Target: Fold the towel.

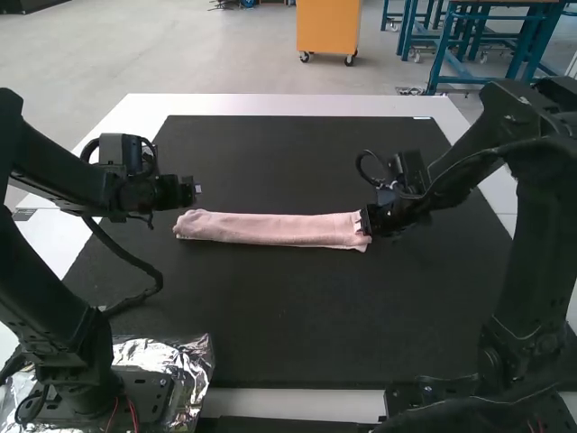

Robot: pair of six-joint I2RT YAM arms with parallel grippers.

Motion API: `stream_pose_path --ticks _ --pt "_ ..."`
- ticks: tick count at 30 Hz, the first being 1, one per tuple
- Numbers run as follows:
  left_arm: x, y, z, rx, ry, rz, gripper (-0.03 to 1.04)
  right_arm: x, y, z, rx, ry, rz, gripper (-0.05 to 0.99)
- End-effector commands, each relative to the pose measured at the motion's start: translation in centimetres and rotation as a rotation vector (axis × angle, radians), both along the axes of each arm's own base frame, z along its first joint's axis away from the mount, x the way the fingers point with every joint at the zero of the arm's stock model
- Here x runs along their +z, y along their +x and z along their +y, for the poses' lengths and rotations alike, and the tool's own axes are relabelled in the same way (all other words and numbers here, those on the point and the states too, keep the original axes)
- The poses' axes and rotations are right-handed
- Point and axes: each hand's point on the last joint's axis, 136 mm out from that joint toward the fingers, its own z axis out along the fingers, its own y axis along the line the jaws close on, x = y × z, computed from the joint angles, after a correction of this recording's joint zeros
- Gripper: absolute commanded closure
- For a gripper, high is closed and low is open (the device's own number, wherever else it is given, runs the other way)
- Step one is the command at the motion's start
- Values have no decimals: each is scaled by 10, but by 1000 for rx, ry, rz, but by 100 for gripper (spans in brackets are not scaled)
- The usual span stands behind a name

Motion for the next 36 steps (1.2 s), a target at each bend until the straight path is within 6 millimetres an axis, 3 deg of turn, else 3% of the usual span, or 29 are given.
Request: stream_pose_path --ticks 1,7,9,15,20,24,31,36 --pt "14 5 2 4 -8 -37 4 -19 -22 14 82 19 62 96" --pt "10 3 2 4 -8 -37 4 -13 -24 16 92 35 60 96" --pt "10 3 1 3 -7 -43 4 -1 -21 15 84 58 46 96" --pt "18 8 1 -7 8 -73 4 52 -3 -28 -23 101 -50 96" --pt "22 11 6 -14 69 -88 4 79 -2 -19 1 139 -94 96" --pt "21 11 10 -9 100 -87 4 91 -6 13 46 188 -89 96" --pt "19 9 15 7 131 -93 4 106 -34 115 217 257 -67 96" --pt "15 6 24 32 135 -87 4 105 -45 174 313 268 -67 96"
